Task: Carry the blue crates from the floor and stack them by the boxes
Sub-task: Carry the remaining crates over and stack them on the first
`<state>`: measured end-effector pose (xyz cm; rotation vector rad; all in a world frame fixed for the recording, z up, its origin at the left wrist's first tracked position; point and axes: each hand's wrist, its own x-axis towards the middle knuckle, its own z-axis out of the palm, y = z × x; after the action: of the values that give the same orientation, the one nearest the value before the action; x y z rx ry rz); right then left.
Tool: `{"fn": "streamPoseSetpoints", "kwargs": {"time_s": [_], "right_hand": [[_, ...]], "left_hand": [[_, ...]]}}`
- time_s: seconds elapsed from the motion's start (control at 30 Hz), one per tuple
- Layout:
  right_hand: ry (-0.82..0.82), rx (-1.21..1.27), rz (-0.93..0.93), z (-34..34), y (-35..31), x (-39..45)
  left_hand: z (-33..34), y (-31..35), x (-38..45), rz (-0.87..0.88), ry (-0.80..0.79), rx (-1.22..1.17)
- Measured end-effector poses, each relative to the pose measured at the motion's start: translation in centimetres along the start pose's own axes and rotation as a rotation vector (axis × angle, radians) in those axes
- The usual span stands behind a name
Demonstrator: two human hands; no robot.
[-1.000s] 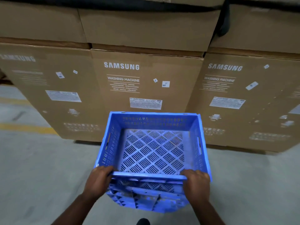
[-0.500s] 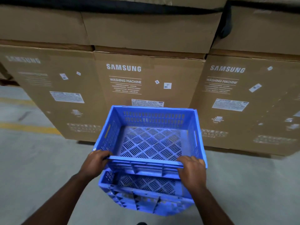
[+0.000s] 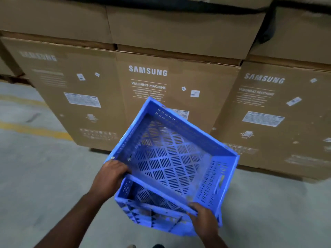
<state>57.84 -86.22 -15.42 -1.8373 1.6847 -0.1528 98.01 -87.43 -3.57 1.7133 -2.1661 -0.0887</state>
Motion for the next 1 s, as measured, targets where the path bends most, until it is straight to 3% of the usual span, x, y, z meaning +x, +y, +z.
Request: {"fn": "streamPoseSetpoints", "kwargs": {"time_s": [0.07, 0.13, 0.2, 0.33, 0.6, 0.77, 1.0], "right_hand": [[0.075, -0.026, 0.032, 0.1, 0.3, 0.0], [0.346, -0.062, -0.067, -1.3, 0.7, -0.5], [0.471, -0.181, -0.163, -3.9, 0.6, -1.2], [0.412, -0.434, -0.147, -8.0, -1.6, 1.0], [0.566, -0.418, -0.199, -10.5, -5.5, 0.4], [0.466, -0.430, -0.037, -8.2, -3.8, -3.0], [0.496, -0.386, -0.110, -7.9, -3.0, -4.6]], "left_hand": [[0.1, 0.7, 0.8, 0.017, 0.020, 0.017], [0.6, 0.1, 1.3, -0.032, -0.024, 0.035], [1.2, -0.7, 0.7, -0.097, -0.095, 0.045], [1.8, -2.3, 0.9, -0.043, -0.165, 0.113], [2.5, -4.7, 1.3, -0.067, -0.093, -0.026], [3.1, -1.9, -2.2, 0.025, -0.133, 0.033], [2.2, -2.3, -1.8, 0.039, -0.200, 0.023]]}}
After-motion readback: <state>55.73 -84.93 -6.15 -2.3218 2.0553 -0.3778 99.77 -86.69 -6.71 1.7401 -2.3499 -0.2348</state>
